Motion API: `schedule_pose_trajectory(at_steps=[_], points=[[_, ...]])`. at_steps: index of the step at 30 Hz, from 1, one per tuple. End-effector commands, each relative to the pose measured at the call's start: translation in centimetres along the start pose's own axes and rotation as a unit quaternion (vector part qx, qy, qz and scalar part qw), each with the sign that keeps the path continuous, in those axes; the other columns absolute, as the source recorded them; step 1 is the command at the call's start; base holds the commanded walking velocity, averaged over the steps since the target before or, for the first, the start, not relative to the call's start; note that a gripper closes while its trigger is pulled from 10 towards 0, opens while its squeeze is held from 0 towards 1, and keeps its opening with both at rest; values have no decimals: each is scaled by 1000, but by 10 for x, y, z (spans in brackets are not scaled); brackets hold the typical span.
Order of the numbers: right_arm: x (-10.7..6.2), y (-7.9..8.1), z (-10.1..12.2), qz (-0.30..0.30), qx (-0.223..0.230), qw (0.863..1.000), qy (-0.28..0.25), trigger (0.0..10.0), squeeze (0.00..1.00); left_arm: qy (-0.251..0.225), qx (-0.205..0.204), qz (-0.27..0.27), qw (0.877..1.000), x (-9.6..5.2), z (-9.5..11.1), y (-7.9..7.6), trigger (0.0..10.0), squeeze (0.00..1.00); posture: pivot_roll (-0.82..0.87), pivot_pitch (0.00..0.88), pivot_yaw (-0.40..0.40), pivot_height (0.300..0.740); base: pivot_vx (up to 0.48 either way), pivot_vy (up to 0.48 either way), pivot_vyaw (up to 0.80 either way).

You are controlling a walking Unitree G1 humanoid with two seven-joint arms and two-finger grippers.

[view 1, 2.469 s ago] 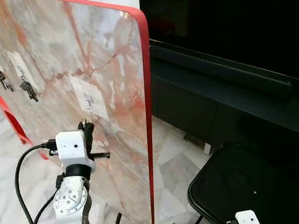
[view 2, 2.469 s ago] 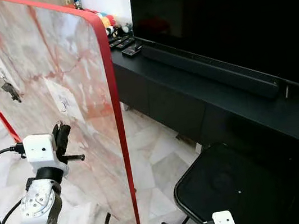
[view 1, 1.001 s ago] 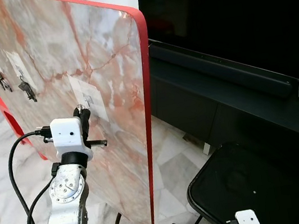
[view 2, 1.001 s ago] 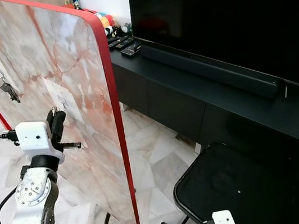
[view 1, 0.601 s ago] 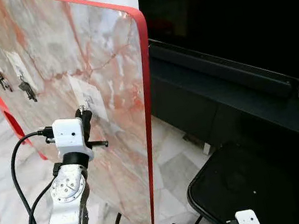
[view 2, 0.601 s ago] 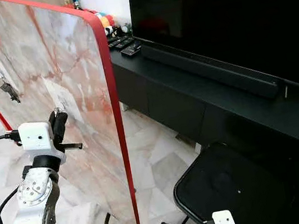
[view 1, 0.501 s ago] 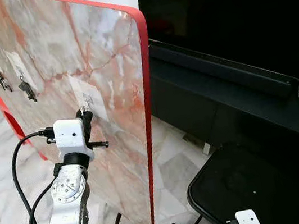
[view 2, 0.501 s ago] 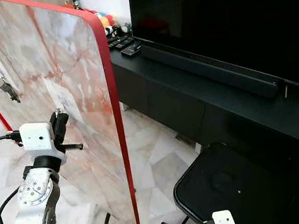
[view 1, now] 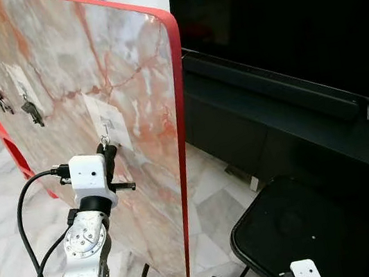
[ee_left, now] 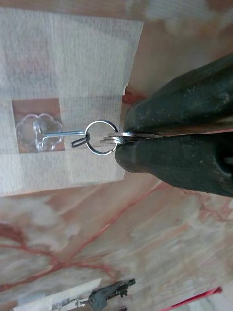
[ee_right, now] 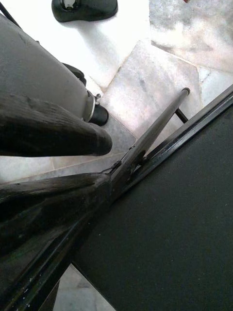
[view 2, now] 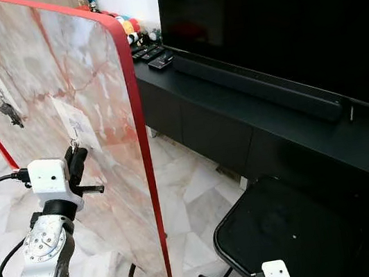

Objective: Hang keys on a hook

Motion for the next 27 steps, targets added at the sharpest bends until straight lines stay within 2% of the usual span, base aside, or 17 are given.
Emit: schedule_pose_trajectory(at_steps=[1,2,3,20,23,27], points=[[0,-4,0,-5,-3,1000,1,10000,0,11,17,-18,1000,-2,-4,-8,10000,0,47,0,-91,740,0,0,0],[0,-4,0,-5,-3,1000,1,10000,0,14,18,-21,1000,-2,-5,-9,10000,0,48,0,-92,740,0,0,0],[0,-4,0,-5,-3,1000,1,10000,0,17,18,-24,999,-2,-6,-11,10000,1000,48,0,-92,740,0,0,0],[0,-4,-1,-4,-1,1000,1,10000,0,14,0,-22,1000,-6,-5,-10,10000,1000,51,0,-91,740,0,0,0],[0,-4,-1,-4,-2,1000,1,10000,0,23,1,-27,999,-10,-11,-12,10000,1000,55,0,-92,740,0,0,0],[0,-3,-1,-2,-1,1000,1,10000,0,66,7,-27,997,-26,-41,-10,10000,1000,50,0,-88,740,0,0,0]])
Point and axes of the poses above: a point about 5 cm out from each wrist's last joint towards the gripper, its own x axis pointing out of the wrist towards the gripper, its own z axis along the axis of the wrist's last joint, y = z × x, the point moved 5 cm from there along x, pointing out of the wrist towards the gripper, and after that the axes turned 14 degrees about x, right-handed, at the moved point
